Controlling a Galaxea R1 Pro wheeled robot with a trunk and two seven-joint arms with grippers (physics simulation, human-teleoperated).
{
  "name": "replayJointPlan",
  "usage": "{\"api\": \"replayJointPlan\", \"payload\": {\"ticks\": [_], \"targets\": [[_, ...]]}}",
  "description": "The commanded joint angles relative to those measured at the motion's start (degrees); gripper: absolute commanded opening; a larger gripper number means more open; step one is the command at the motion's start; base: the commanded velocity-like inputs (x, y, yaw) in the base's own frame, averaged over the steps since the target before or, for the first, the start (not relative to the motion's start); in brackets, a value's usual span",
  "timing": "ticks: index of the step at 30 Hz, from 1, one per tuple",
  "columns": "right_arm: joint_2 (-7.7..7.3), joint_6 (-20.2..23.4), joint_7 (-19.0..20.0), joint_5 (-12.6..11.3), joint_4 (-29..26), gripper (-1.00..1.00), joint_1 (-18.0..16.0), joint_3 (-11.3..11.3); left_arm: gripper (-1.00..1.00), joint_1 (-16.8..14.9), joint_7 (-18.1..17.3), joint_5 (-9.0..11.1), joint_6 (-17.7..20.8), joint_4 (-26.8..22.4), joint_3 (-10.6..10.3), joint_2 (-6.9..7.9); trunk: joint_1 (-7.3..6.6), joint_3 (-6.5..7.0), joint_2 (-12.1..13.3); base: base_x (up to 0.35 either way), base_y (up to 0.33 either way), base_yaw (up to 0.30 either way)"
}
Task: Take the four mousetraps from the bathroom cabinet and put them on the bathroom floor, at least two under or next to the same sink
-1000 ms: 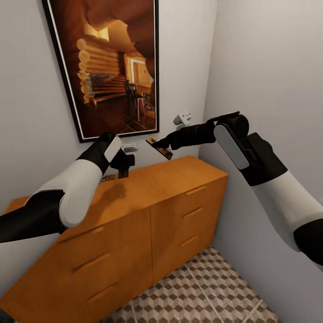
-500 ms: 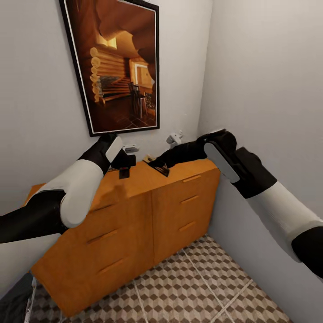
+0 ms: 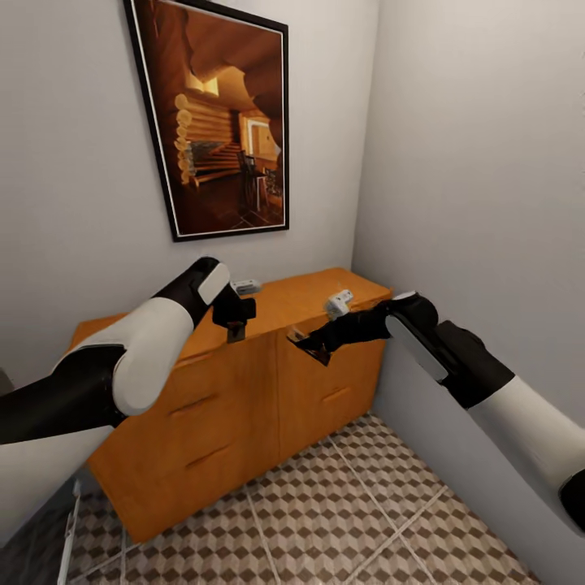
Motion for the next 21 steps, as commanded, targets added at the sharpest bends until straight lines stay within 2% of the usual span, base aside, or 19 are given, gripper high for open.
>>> {"api": "replayJointPlan", "payload": {"ticks": [1,7,12,21], "targets": [[-0.33,-0.23,0.20,0.06,0.00,-1.00,0.46,0.06,-1.00,-0.02,0.48,0.39,0.20,0.11,0.42,-0.08,-0.03,-0.06,-0.04,-0.240,0.000,0.000],[-1.23,-0.82,0.13,0.05,1.92,-1.00,2.53,0.12,-1.00,1.75,0.06,0.79,0.11,0.48,0.43,-0.13,-0.03,-0.06,-0.04,-0.150,0.000,0.000],[-1.34,-2.75,0.34,0.16,6.40,-1.00,3.65,0.15,-1.00,6.22,-3.22,0.74,-0.32,0.43,0.43,-0.13,-0.03,-0.06,-0.04,-0.007,0.000,0.000],[-1.63,-4.06,0.36,0.32,7.24,-1.00,5.53,0.15,-1.00,11.02,-7.73,0.71,-0.65,0.37,0.35,-0.13,-0.03,-0.06,-0.04,0.000,0.000,0.000]]}}
